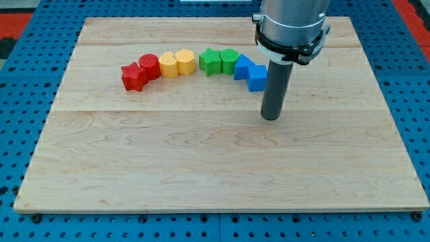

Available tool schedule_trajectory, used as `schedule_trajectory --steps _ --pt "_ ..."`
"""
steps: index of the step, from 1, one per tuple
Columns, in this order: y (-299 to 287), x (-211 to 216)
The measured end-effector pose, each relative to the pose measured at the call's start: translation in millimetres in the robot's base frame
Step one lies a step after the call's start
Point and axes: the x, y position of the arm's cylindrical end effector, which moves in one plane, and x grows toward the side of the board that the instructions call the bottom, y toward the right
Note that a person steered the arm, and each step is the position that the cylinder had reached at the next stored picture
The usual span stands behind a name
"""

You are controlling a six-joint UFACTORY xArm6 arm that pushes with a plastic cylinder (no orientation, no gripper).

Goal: Separate the red star from line of blocks

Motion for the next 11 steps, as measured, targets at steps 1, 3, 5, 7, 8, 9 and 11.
schedule_trajectory --steps 1,3,5,7,8,9,11 --pt "0 0" --pt "4 0" --pt "29 37" --pt "-181 57" --pt "-301 31" --pt "-373 -34" --pt "-318 -111"
